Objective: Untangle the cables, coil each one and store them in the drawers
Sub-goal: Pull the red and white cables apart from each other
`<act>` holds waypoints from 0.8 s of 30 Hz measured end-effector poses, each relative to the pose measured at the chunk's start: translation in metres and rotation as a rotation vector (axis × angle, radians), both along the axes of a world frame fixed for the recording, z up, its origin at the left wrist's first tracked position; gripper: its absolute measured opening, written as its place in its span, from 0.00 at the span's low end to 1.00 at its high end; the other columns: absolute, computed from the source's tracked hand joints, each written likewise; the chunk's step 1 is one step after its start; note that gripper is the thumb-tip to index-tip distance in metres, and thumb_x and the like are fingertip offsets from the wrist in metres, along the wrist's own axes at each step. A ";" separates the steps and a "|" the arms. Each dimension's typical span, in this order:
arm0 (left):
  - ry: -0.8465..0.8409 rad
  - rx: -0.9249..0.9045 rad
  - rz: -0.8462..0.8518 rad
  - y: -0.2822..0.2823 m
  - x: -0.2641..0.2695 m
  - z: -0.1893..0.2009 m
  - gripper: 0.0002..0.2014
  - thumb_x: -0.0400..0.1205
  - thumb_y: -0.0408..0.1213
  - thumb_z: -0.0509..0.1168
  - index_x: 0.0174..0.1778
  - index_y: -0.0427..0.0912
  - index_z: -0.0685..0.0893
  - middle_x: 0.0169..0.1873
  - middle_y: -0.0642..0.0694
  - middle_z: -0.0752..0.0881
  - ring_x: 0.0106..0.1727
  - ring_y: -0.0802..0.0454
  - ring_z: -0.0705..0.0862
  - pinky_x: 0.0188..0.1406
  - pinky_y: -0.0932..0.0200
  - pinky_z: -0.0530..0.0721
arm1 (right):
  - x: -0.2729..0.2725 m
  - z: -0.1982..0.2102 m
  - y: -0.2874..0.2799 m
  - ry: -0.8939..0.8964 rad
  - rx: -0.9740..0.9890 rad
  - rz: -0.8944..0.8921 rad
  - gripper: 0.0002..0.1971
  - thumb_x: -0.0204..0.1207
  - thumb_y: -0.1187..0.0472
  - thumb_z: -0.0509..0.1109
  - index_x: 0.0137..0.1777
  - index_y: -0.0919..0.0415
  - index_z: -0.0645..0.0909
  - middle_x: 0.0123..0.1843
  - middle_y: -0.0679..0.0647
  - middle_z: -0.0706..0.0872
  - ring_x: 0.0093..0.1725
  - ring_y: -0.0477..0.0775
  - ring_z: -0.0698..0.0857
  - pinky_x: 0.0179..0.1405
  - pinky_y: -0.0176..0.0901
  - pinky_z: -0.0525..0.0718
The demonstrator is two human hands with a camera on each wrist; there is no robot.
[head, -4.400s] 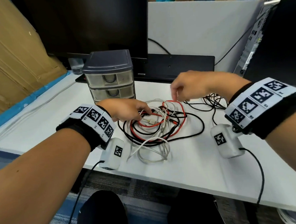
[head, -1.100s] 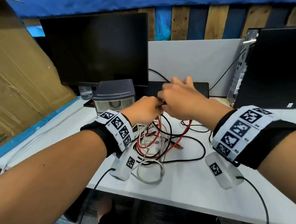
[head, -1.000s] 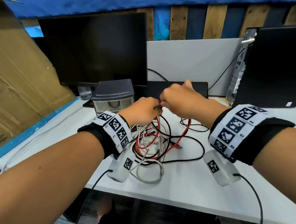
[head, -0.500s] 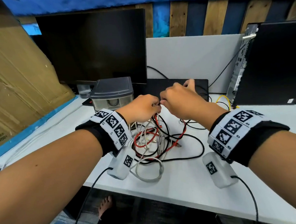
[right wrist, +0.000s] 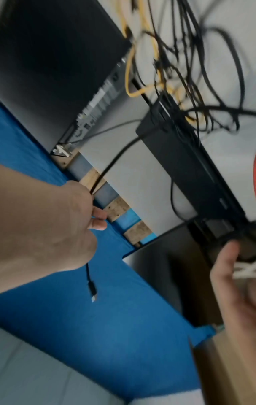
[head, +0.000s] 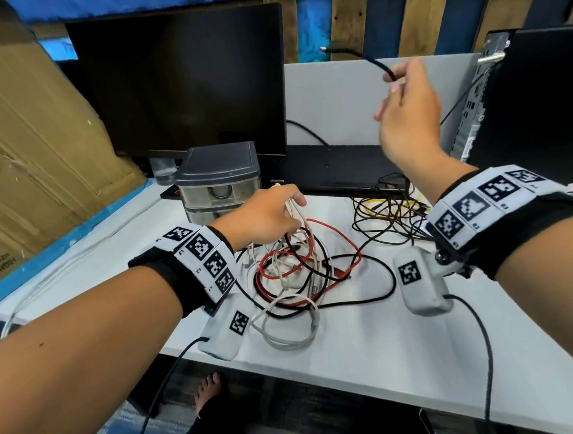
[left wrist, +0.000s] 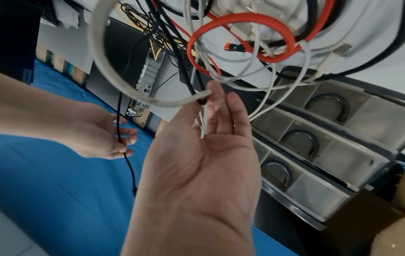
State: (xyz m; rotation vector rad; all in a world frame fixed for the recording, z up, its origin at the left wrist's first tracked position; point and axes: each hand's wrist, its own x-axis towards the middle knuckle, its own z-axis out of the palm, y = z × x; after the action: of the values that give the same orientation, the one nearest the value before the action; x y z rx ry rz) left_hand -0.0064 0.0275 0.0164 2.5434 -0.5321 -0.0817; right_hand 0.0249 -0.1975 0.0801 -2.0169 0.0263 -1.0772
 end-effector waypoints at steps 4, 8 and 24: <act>0.061 -0.047 -0.009 0.002 -0.006 0.002 0.23 0.85 0.33 0.71 0.74 0.54 0.74 0.43 0.42 0.90 0.43 0.42 0.91 0.49 0.43 0.92 | -0.001 -0.021 -0.027 0.202 -0.192 0.039 0.15 0.87 0.63 0.50 0.67 0.49 0.72 0.52 0.61 0.88 0.51 0.64 0.84 0.50 0.60 0.85; 0.108 -0.110 0.020 0.003 -0.010 0.011 0.22 0.86 0.32 0.69 0.74 0.54 0.75 0.43 0.39 0.93 0.41 0.41 0.92 0.47 0.43 0.93 | -0.009 -0.058 -0.025 0.483 -0.485 0.058 0.22 0.87 0.61 0.60 0.79 0.48 0.75 0.71 0.63 0.84 0.75 0.70 0.76 0.74 0.61 0.75; 0.048 -0.244 0.167 0.000 -0.006 0.034 0.13 0.86 0.30 0.66 0.64 0.47 0.83 0.49 0.43 0.88 0.39 0.52 0.87 0.31 0.59 0.87 | -0.053 -0.063 0.022 0.963 -0.763 0.797 0.14 0.79 0.58 0.78 0.38 0.69 0.85 0.29 0.51 0.87 0.29 0.44 0.84 0.41 0.45 0.86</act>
State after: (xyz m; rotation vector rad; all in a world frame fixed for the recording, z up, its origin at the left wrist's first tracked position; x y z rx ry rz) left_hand -0.0125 0.0273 0.0508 2.3298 -0.2899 -0.0152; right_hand -0.0281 -0.1756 0.0173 -2.6385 -0.7103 0.5117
